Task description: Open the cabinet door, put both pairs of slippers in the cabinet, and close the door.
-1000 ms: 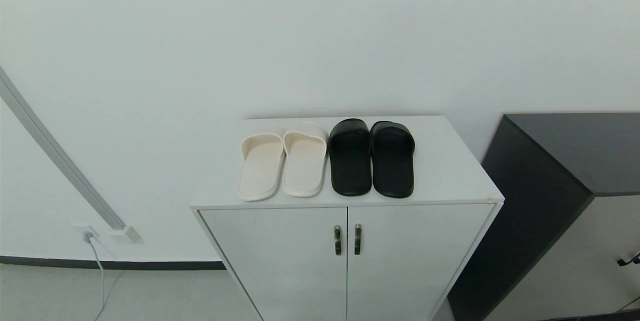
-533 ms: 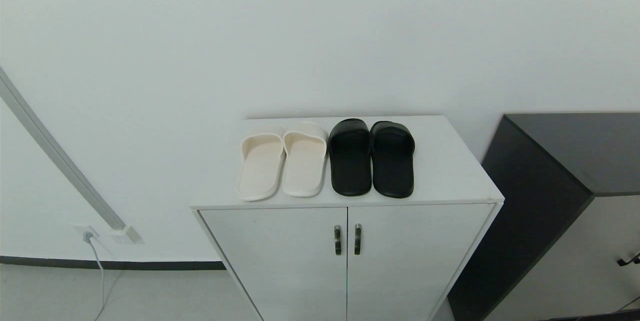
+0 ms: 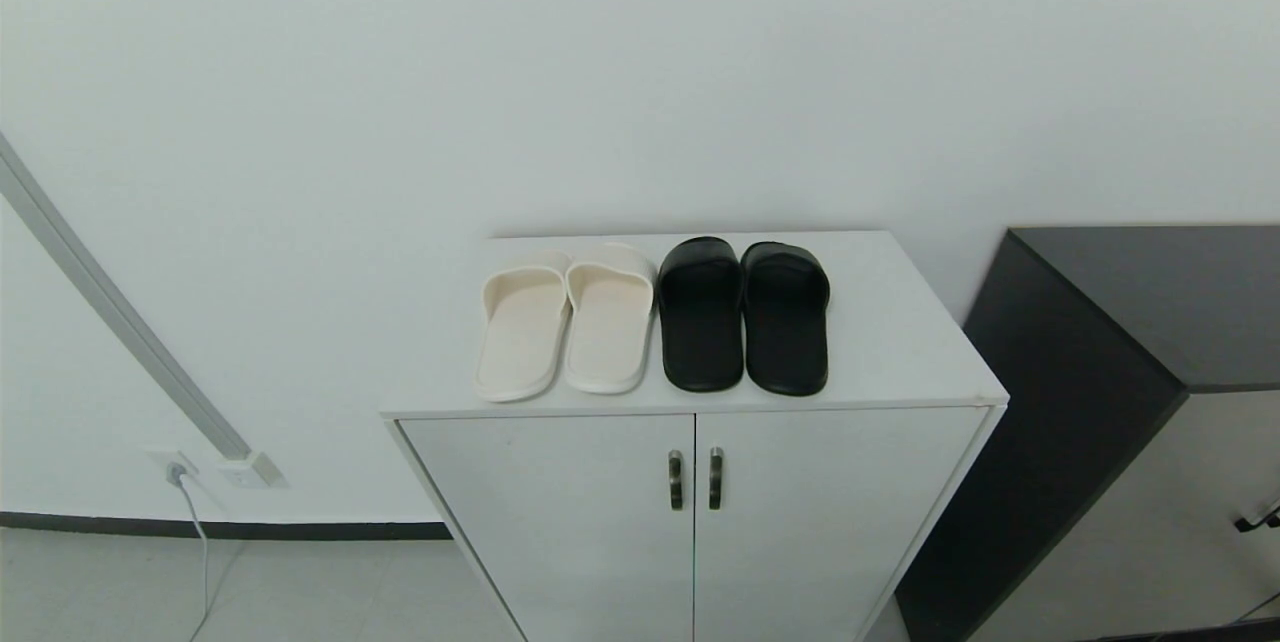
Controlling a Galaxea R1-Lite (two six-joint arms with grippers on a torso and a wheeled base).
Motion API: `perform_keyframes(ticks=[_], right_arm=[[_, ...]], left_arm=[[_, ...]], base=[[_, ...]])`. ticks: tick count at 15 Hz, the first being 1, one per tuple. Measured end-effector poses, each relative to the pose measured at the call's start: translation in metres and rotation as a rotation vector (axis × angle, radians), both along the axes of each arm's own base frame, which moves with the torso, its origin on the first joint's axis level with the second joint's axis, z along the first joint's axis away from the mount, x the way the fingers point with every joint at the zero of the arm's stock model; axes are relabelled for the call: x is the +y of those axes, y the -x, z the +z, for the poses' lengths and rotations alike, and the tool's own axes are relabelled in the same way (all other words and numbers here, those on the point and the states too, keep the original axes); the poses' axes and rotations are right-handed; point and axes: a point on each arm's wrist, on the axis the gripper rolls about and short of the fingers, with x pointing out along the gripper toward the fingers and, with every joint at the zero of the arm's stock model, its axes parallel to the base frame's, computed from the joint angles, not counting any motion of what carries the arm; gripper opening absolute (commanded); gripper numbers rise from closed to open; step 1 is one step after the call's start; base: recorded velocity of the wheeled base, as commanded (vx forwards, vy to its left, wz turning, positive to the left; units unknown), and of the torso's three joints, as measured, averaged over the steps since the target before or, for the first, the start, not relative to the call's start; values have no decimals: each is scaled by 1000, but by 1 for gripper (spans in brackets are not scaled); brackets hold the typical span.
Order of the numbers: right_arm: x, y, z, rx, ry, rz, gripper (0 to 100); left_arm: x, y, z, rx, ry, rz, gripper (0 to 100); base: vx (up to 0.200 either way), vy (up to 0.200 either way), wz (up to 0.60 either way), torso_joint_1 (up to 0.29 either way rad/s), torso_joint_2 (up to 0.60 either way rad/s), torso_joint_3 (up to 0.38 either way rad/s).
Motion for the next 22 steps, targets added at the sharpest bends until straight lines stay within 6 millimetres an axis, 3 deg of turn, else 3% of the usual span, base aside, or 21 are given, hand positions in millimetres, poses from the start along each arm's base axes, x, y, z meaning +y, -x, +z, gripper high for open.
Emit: perform_keyframes(ticks=[3, 6, 11, 18, 22], right_arm=[[10, -46, 32, 15, 0, 76, 100], [32, -89, 62, 15, -1, 151, 100], [107, -137, 76, 60, -33, 219, 100], [204, -192, 86, 29, -13, 89, 100], [249, -219, 77, 13, 5, -16, 100]], left_arm=[[0, 0, 0, 0, 0, -1, 0], [0, 0, 0, 0, 0, -1, 0], [0, 0, 0, 1, -1, -3, 0], [0, 0, 0, 1, -1, -3, 0], [0, 0, 0, 1, -1, -3, 0]], base=[[0, 0, 0, 0, 0, 0], [0, 0, 0, 0, 0, 0], [0, 0, 0, 0, 0, 0], [0, 0, 0, 0, 0, 0], [0, 0, 0, 0, 0, 0]])
